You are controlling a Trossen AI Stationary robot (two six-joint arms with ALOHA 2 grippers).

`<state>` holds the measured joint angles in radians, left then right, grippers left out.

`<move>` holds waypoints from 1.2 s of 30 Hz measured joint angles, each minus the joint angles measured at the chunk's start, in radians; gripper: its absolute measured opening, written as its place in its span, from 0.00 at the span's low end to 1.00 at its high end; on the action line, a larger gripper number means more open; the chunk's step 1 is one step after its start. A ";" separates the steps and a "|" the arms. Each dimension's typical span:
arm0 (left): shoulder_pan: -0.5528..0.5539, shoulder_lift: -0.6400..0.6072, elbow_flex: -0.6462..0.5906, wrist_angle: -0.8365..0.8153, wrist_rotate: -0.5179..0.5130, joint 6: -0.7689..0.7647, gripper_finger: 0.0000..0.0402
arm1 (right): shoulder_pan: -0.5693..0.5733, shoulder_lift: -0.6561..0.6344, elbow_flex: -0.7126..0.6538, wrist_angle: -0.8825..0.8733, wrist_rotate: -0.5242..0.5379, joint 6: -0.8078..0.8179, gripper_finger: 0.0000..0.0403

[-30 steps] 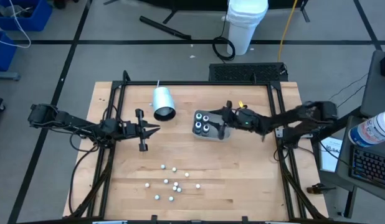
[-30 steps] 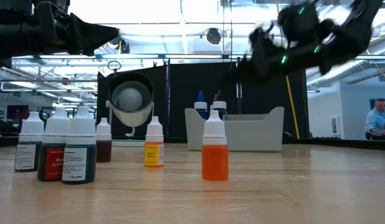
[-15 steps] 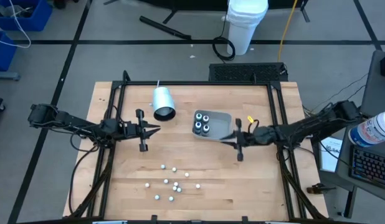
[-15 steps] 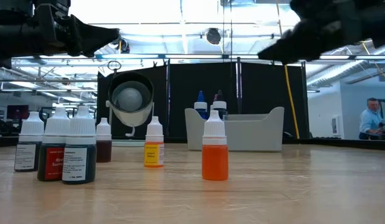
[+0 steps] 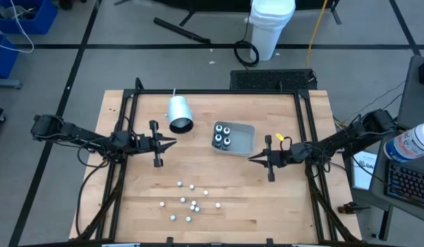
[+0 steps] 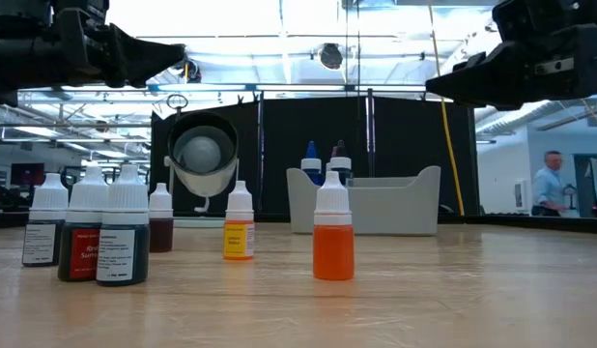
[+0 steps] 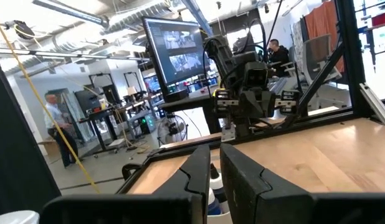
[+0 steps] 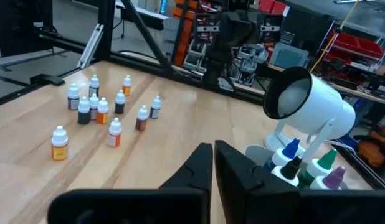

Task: Pick & Place food coloring
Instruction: Put the orange food coloring bottle into the gray bin

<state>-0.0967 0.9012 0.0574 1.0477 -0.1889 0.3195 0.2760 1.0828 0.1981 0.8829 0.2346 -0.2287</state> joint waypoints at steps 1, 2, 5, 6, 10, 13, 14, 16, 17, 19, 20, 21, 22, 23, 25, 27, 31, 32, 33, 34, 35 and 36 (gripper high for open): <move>0.000 0.000 0.000 0.000 -0.003 0.000 0.12 | 0.000 0.000 0.000 0.000 -0.002 0.001 0.02; 0.000 0.000 0.000 0.000 -0.006 0.000 0.12 | 0.000 0.000 0.000 0.001 -0.003 0.004 0.01; 0.000 0.000 0.000 -0.003 -0.023 0.000 0.12 | 0.000 0.000 0.000 0.002 -0.005 0.005 0.01; 0.000 0.000 0.000 -0.004 -0.028 0.000 0.12 | 0.000 0.000 0.000 0.003 -0.015 0.006 0.01; 0.000 0.000 0.000 -0.005 -0.030 -0.004 0.12 | 0.000 0.000 0.000 0.018 -0.083 0.007 0.02; 0.000 0.000 0.000 -0.004 -0.030 -0.008 0.12 | 0.000 0.000 0.000 0.026 -0.082 0.007 0.03; 0.000 0.000 0.000 -0.003 -0.030 -0.008 0.12 | 0.000 0.000 0.000 0.025 -0.082 0.007 0.03; 0.000 0.000 0.000 -0.002 -0.030 -0.008 0.12 | 0.000 0.000 0.000 0.025 -0.082 0.007 0.02; 0.000 0.000 0.000 0.000 -0.030 -0.008 0.12 | 0.000 0.000 0.000 0.025 -0.083 0.007 0.02; 0.000 0.000 0.000 0.001 -0.030 -0.008 0.12 | 0.000 0.000 0.000 0.025 -0.083 0.007 0.02; 0.000 0.000 0.000 0.001 -0.030 -0.008 0.12 | 0.000 0.000 0.000 0.024 -0.083 0.007 0.02; 0.000 0.000 0.000 0.001 -0.030 -0.008 0.12 | 0.000 0.000 0.000 0.025 -0.083 0.007 0.02; 0.000 0.000 0.000 0.002 -0.030 -0.008 0.12 | 0.000 0.000 0.000 0.024 -0.083 0.007 0.02; 0.000 0.000 0.000 0.002 -0.030 -0.009 0.12 | 0.000 0.000 0.000 0.025 -0.083 0.007 0.02; 0.000 0.000 0.000 0.002 -0.030 -0.009 0.12 | 0.000 0.000 0.000 0.025 -0.083 0.007 0.02; 0.000 0.000 0.000 0.002 -0.030 -0.009 0.12 | 0.000 0.000 0.000 0.025 -0.083 0.007 0.02; 0.000 0.000 0.000 0.002 -0.030 -0.011 0.12 | 0.000 0.000 0.000 0.034 -0.082 0.007 0.02; 0.000 0.000 0.000 0.002 -0.030 -0.011 0.12 | 0.000 0.000 0.000 0.040 -0.081 0.007 0.02; 0.000 0.000 0.000 0.002 -0.030 -0.011 0.12 | 0.000 0.000 0.000 0.042 -0.081 0.007 0.02; 0.000 0.000 0.000 0.002 -0.030 -0.011 0.12 | 0.001 0.000 0.000 0.042 -0.082 0.007 0.02; 0.000 0.000 0.000 0.002 -0.030 -0.011 0.12 | 0.001 0.000 0.000 0.041 -0.085 0.015 0.02; 0.000 0.000 0.000 0.002 -0.030 -0.011 0.12 | 0.002 0.000 0.000 0.041 -0.096 0.022 0.01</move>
<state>-0.0967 0.9011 0.0574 1.0496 -0.2192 0.3084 0.2782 1.0828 0.1978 0.9243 0.1385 -0.2065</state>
